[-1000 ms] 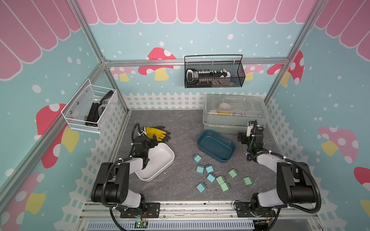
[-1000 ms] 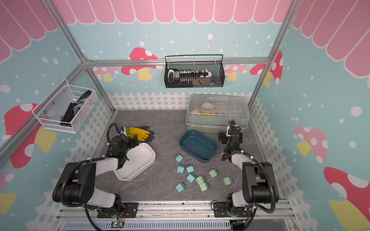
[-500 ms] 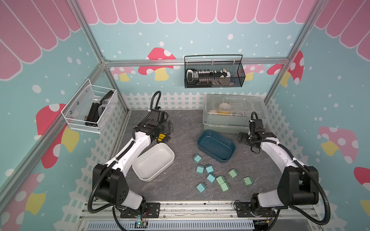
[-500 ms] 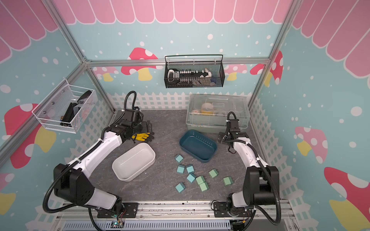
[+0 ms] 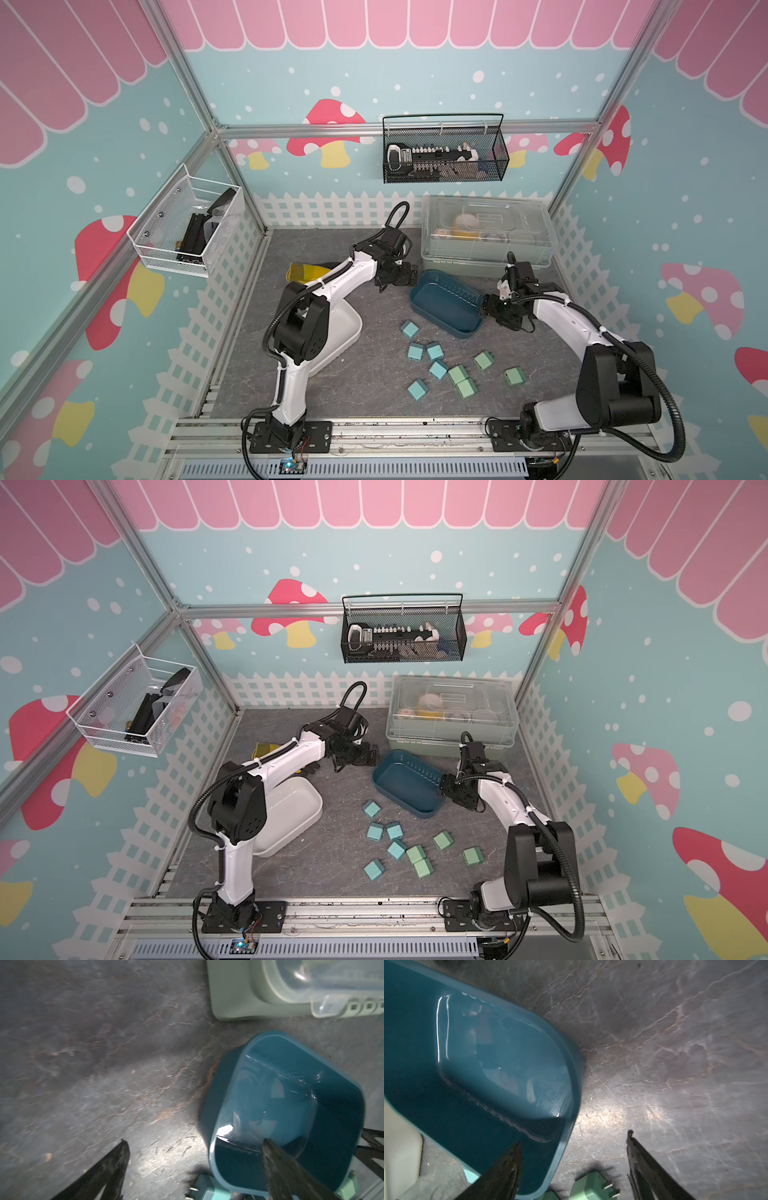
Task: Place the plugs by color into the storage box
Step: Adjust the storage box at the center of the board.
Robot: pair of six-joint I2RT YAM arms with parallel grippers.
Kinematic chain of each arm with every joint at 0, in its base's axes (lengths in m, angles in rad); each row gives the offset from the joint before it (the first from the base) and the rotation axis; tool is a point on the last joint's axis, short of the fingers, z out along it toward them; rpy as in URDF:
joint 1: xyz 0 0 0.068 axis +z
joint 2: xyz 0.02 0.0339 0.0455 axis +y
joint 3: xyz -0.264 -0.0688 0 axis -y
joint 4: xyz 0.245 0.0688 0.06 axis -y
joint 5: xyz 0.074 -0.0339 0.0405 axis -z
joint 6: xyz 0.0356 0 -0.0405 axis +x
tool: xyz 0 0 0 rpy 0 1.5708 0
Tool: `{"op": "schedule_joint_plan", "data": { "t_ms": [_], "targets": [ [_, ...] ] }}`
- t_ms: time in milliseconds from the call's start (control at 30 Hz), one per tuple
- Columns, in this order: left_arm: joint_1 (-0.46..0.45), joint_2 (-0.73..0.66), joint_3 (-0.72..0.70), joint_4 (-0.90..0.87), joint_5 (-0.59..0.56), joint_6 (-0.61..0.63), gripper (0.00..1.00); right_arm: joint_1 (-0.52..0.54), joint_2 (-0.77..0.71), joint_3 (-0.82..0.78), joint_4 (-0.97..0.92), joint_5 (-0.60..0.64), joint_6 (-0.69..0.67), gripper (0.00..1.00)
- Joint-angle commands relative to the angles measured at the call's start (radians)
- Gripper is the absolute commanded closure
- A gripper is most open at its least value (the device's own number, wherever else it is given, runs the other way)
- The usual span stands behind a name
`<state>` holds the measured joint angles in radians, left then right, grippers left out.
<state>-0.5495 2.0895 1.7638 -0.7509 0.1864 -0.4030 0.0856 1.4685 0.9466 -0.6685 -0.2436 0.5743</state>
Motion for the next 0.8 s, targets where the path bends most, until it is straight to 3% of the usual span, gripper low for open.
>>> {"op": "schedule_joint_plan", "data": {
  "t_ms": [0, 267, 600, 767],
  "targets": [
    [-0.008, 0.045, 0.051, 0.012, 0.086, -0.046, 0.04, 0.012, 0.046, 0.023, 0.022, -0.072, 0.008, 0.28],
    [-0.032, 0.074, 0.052, 0.016, 0.106, -0.052, 0.08, 0.059, 0.201, 0.159, 0.008, -0.12, -0.044, 0.41],
    [-0.021, -0.01, -0.063, 0.008, 0.072, -0.052, 0.13, 0.148, 0.392, 0.375, -0.048, -0.119, -0.106, 0.44],
    [-0.025, -0.07, -0.088, -0.073, -0.081, -0.064, 0.09, 0.148, 0.411, 0.421, -0.098, -0.058, -0.157, 0.38]
  ]
}}
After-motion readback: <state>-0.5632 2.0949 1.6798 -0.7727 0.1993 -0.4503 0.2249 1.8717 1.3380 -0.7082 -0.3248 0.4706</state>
